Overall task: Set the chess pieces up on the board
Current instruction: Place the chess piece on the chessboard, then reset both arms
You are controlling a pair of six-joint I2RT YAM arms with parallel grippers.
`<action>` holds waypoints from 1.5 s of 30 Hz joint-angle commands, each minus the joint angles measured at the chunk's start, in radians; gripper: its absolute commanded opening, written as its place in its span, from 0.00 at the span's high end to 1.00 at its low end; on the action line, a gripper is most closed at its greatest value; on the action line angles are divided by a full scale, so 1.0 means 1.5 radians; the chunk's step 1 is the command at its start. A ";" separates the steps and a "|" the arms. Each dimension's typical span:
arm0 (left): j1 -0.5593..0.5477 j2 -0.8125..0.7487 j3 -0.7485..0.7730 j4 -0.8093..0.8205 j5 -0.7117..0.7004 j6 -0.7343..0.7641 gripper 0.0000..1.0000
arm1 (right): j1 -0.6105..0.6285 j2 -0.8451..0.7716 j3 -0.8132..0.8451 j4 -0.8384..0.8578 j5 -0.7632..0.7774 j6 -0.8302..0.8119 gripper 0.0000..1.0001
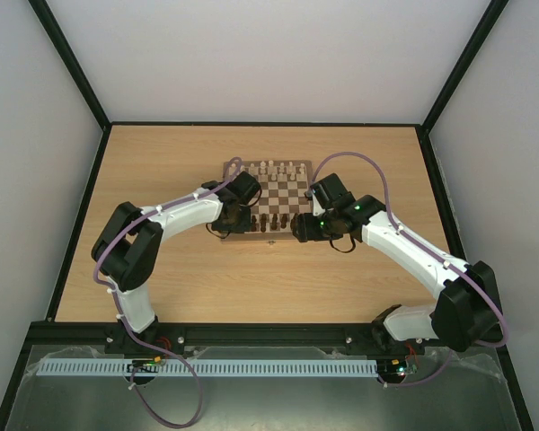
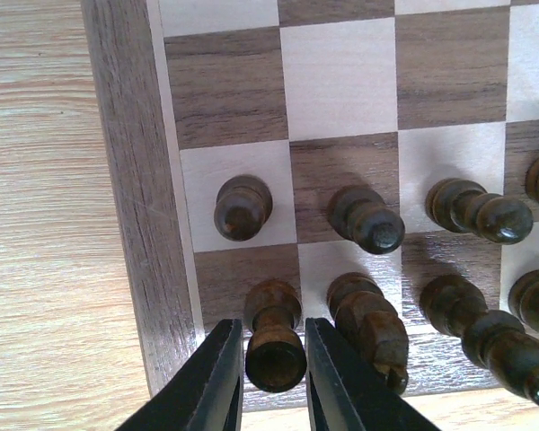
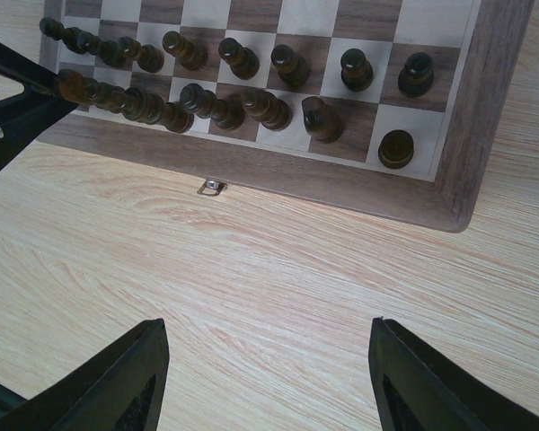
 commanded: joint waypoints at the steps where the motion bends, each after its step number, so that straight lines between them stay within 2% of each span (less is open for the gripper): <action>1: 0.005 -0.003 -0.005 -0.003 0.002 0.000 0.77 | 0.006 -0.002 -0.007 -0.012 0.004 -0.008 0.38; 6: 0.005 -0.040 -0.012 -0.014 0.002 -0.005 0.77 | 0.006 -0.003 -0.009 -0.013 0.007 -0.007 0.38; 14: -0.004 -0.185 -0.028 -0.045 -0.008 -0.015 0.71 | 0.007 -0.010 -0.006 -0.015 0.011 -0.006 0.36; 19: -0.006 -0.289 -0.050 -0.048 -0.014 -0.007 0.61 | 0.007 -0.014 -0.007 -0.013 0.014 -0.003 0.32; 21: -0.006 -0.334 -0.064 -0.048 -0.022 -0.002 0.57 | 0.007 -0.016 -0.008 -0.014 0.017 -0.001 0.27; 23: -0.006 -0.379 -0.080 -0.046 -0.031 -0.001 0.49 | 0.007 -0.020 -0.006 -0.016 0.019 -0.001 0.17; 24: -0.006 -0.400 -0.091 -0.040 -0.032 0.002 0.42 | 0.007 -0.022 -0.005 -0.017 0.021 -0.001 0.07; 25: -0.006 -0.425 -0.103 -0.033 -0.033 0.004 0.31 | 0.007 -0.024 -0.004 -0.019 0.022 0.000 0.00; 28: -0.005 -0.483 -0.132 -0.021 -0.033 0.006 0.03 | 0.007 -0.030 -0.001 -0.025 0.028 0.004 0.01; 29: -0.005 -0.497 -0.135 -0.020 -0.032 0.006 0.01 | 0.007 -0.032 0.000 -0.026 0.032 0.006 0.01; 36: -0.005 -0.563 -0.168 -0.018 -0.044 -0.014 0.01 | 0.007 -0.047 -0.012 -0.031 0.033 0.019 0.01; 45: -0.005 -0.570 -0.197 0.001 -0.041 -0.031 0.01 | 0.007 -0.078 -0.051 -0.025 0.039 0.033 0.01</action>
